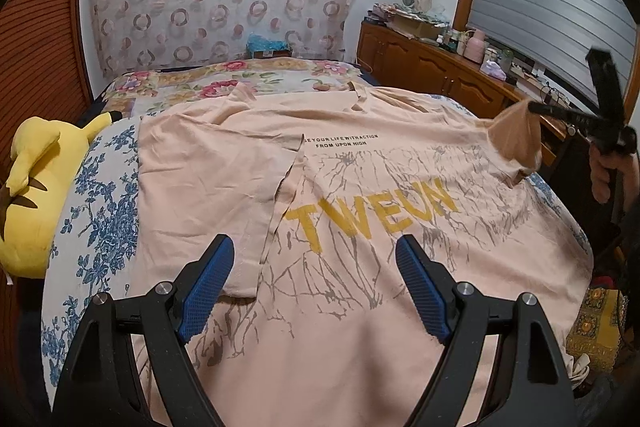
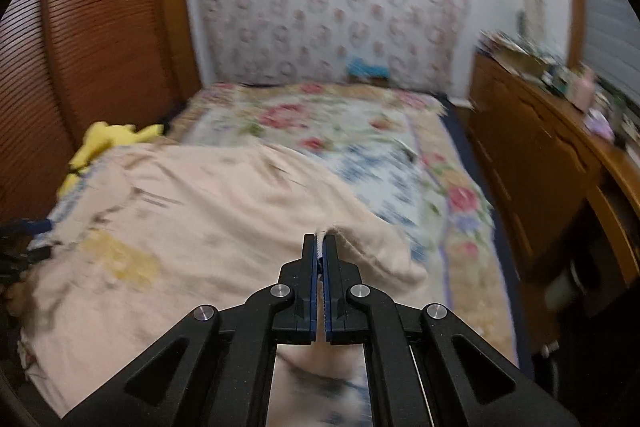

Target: Fold small clothes

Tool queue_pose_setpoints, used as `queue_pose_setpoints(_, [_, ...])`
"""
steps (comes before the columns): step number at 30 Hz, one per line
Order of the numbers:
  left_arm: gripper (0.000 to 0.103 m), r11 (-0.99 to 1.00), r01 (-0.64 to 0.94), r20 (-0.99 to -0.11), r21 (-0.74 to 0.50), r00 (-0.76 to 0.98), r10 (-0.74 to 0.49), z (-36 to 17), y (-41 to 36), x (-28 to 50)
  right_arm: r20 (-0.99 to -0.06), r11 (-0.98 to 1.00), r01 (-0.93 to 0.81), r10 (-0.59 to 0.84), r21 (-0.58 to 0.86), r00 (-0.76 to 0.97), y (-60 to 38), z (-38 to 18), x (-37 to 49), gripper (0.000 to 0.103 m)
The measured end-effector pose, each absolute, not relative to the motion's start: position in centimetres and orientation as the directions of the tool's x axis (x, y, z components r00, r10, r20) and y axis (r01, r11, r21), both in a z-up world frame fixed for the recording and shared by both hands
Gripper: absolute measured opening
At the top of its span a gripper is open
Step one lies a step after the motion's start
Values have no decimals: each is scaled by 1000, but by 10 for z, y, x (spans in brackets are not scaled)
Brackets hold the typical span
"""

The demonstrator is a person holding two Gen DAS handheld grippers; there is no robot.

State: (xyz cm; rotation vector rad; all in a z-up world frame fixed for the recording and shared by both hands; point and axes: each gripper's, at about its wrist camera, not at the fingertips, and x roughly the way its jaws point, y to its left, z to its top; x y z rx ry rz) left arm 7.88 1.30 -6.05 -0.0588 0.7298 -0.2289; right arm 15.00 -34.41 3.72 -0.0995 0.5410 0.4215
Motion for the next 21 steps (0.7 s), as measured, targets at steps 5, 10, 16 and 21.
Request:
queue_pose_setpoints(5, [84, 974, 184, -656, -136, 720, -227, -60, 16, 78, -490, 816, -576, 521, 46, 699, -283, 53, 129, 2])
queue_pose_setpoints(10, [84, 974, 185, -659, -128, 718, -223, -57, 17, 75, -503, 788, -614, 542, 28, 673, -261, 48, 129, 29])
queue_pose_setpoints(16, [84, 973, 187, -660, -135, 715, -229, -58, 17, 75, -538, 840, -543, 461, 6, 706, -283, 40, 142, 31])
queue_pose_setpoints(21, [84, 971, 195, -664, -141, 709, -238, -61, 12, 75, -604, 862, -507, 396, -15, 692, -285, 26, 152, 31])
